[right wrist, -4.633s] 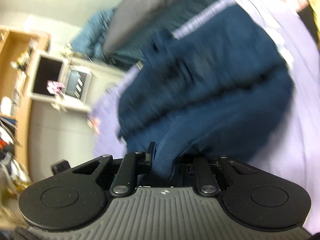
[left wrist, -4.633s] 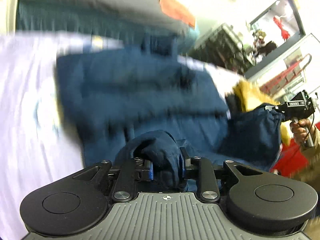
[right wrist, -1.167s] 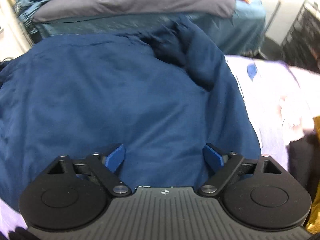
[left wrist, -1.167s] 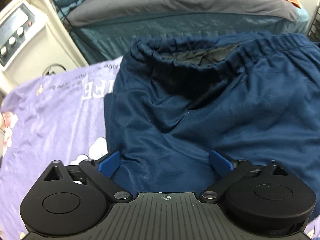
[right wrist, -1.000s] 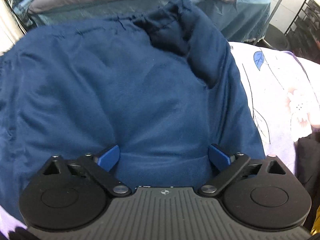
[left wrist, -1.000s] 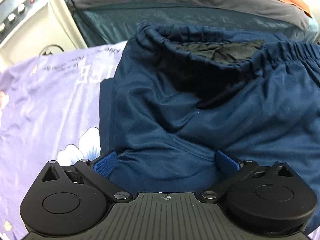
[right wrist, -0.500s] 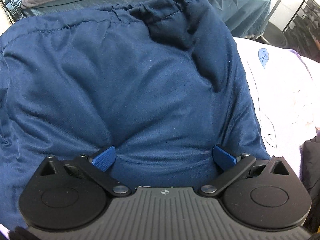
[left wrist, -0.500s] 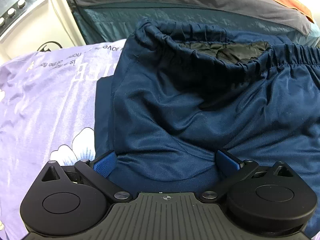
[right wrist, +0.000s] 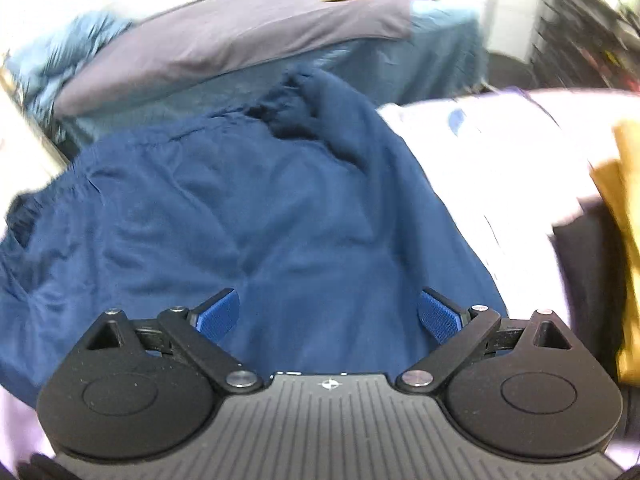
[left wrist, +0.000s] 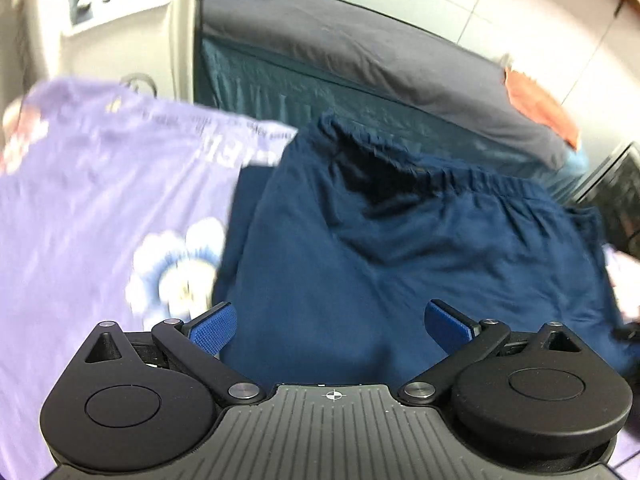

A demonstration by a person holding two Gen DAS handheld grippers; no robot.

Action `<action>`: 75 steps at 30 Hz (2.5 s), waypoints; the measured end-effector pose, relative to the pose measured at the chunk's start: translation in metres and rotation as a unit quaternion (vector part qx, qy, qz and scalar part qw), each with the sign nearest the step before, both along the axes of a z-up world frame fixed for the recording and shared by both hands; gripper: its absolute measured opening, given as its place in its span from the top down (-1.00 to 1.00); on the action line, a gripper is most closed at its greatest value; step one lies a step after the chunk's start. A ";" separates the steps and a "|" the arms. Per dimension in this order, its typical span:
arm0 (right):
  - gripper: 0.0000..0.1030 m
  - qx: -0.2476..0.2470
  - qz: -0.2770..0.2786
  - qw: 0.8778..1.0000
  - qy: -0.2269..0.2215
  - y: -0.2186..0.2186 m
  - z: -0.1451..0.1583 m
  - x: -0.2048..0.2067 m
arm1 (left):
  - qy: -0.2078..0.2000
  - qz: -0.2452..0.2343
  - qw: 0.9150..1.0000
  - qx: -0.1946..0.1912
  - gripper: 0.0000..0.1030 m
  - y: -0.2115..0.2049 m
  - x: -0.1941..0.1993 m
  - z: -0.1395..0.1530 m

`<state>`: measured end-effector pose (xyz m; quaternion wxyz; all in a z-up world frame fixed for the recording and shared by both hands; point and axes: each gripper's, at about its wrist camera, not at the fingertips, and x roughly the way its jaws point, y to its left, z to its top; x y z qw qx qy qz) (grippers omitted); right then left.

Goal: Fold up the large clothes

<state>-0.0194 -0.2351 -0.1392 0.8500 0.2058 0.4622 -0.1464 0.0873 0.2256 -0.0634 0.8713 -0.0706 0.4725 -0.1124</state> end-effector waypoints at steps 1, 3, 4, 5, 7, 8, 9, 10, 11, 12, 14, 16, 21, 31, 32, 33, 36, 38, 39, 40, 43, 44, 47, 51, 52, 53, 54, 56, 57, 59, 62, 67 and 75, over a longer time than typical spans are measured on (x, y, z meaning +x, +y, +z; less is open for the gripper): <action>-0.88 0.019 -0.014 1.000 0.003 -0.003 -0.002 -0.012 | 0.008 0.007 1.000 -0.010 -1.00 0.002 -0.009 -0.002; -0.88 0.058 -0.037 0.998 0.012 -0.010 -0.008 -0.034 | 0.026 0.019 0.999 -0.033 -1.00 0.008 -0.027 -0.010; -0.88 0.079 -0.046 0.996 0.016 -0.013 -0.013 -0.043 | 0.036 0.023 0.998 -0.043 -1.00 0.010 -0.034 -0.015; -0.88 0.102 -0.055 0.993 0.018 -0.016 -0.019 -0.051 | 0.046 0.024 0.997 -0.053 -1.00 0.012 -0.038 -0.021; -0.84 0.139 -0.070 0.988 0.020 -0.016 -0.031 -0.065 | 0.065 0.035 0.995 -0.070 -1.00 0.010 -0.041 -0.034; -0.83 0.158 -0.080 0.984 0.018 -0.017 -0.037 -0.069 | 0.069 0.049 0.993 -0.080 -1.00 0.010 -0.042 -0.040; -0.81 0.181 -0.090 0.979 0.012 -0.018 -0.043 -0.074 | 0.065 0.064 0.992 -0.091 -1.00 0.009 -0.043 -0.043; -0.80 0.202 -0.099 0.974 0.005 -0.020 -0.049 -0.076 | 0.059 0.078 0.990 -0.106 -1.00 0.007 -0.043 -0.046; -0.80 0.225 -0.111 0.968 -0.003 -0.021 -0.055 -0.078 | 0.053 0.089 0.987 -0.126 -1.00 0.006 -0.042 -0.050; -0.79 0.246 -0.121 0.962 -0.010 -0.022 -0.060 -0.076 | 0.052 0.098 0.983 -0.148 -1.00 0.006 -0.040 -0.054; -0.79 0.286 -0.140 0.948 -0.023 -0.024 -0.072 -0.073 | 0.070 0.126 0.973 -0.181 -1.00 0.005 -0.032 -0.069; -0.78 0.311 -0.158 0.937 -0.031 -0.028 -0.082 -0.072 | 0.084 0.151 0.965 -0.200 -1.00 0.005 -0.025 -0.081; -0.75 0.340 -0.175 0.922 -0.063 -0.037 -0.095 -0.052 | 0.095 0.189 0.949 -0.233 -1.00 0.009 -0.007 -0.104; -0.74 0.368 -0.216 0.897 -0.114 -0.061 -0.116 -0.019 | 0.101 0.221 0.940 -0.238 -1.00 0.000 0.033 -0.115; -0.74 0.375 -0.225 0.892 -0.119 -0.063 -0.119 -0.021 | 0.101 0.224 0.939 -0.239 -1.00 0.002 0.032 -0.116; -0.74 0.383 -0.235 0.885 -0.124 -0.064 -0.121 -0.023 | 0.101 0.228 0.938 -0.241 -1.00 0.002 0.033 -0.116; -0.73 0.385 -0.249 0.880 -0.124 -0.064 -0.120 -0.024 | 0.099 0.242 0.934 -0.245 -1.00 0.000 0.035 -0.118; -0.56 0.370 -0.256 0.886 -0.112 -0.061 -0.117 -0.025 | 0.100 0.242 0.936 -0.234 -1.00 -0.002 0.034 -0.116; -0.40 0.361 -0.256 0.890 -0.106 -0.060 -0.115 -0.025 | 0.101 0.239 0.939 -0.227 -1.00 -0.004 0.033 -0.113; -0.25 0.355 -0.254 0.894 -0.103 -0.060 -0.113 -0.026 | 0.102 0.236 0.940 -0.225 -1.00 -0.004 0.032 -0.112; 0.07 0.352 -0.251 0.896 -0.101 -0.058 -0.107 -0.027 | 0.106 0.233 0.938 -0.232 -1.00 -0.001 0.032 -0.107; 0.14 0.350 -0.249 0.897 -0.103 -0.057 -0.103 -0.028 | 0.104 0.228 0.939 -0.233 -1.00 -0.001 0.031 -0.104; 0.38 0.310 -0.218 0.920 -0.095 -0.051 -0.079 -0.017 | 0.094 0.207 0.949 -0.219 -0.87 -0.004 0.029 -0.089; 0.47 0.258 -0.166 0.947 -0.098 -0.043 -0.038 -0.007 | 0.084 0.196 0.953 -0.216 -0.78 -0.006 0.026 -0.070; 0.48 0.244 -0.150 0.953 -0.098 -0.041 -0.026 -0.004 | 0.080 0.194 0.953 -0.218 -0.75 -0.006 0.024 -0.064; 0.49 0.224 -0.129 0.961 -0.101 -0.039 -0.013 0.000 | 0.075 0.188 0.955 -0.217 -0.74 -0.007 0.023 -0.058; 0.50 0.204 -0.108 0.967 -0.103 -0.036 -0.001 0.004 | 0.068 0.180 0.958 -0.214 -0.72 -0.009 0.024 -0.053; 0.52 0.156 -0.065 0.980 -0.110 -0.030 0.026 0.012 | 0.052 0.155 0.964 -0.208 -0.64 -0.015 0.019 -0.040; 0.53 0.138 -0.049 0.983 -0.111 -0.028 0.037 0.016 | 0.046 0.145 0.966 -0.207 -0.64 -0.019 0.018 -0.034; 0.54 0.111 -0.025 0.986 -0.120 -0.028 0.062 0.022 | 0.038 0.129 0.969 -0.209 -0.62 -0.028 0.016 -0.025; 0.56 0.062 0.015 0.988 -0.137 -0.026 0.099 0.024 | 0.031 0.109 0.968 -0.225 -0.62 -0.044 0.015 -0.013; 0.57 -0.012 0.061 0.985 -0.158 -0.031 0.154 0.018 | 0.027 0.061 0.967 -0.245 -0.61 -0.087 0.019 0.004; 0.58 -0.084 0.002 0.977 -0.197 -0.100 0.235 -0.043 | 0.032 -0.069 0.956 -0.283 -0.61 -0.218 0.026 0.040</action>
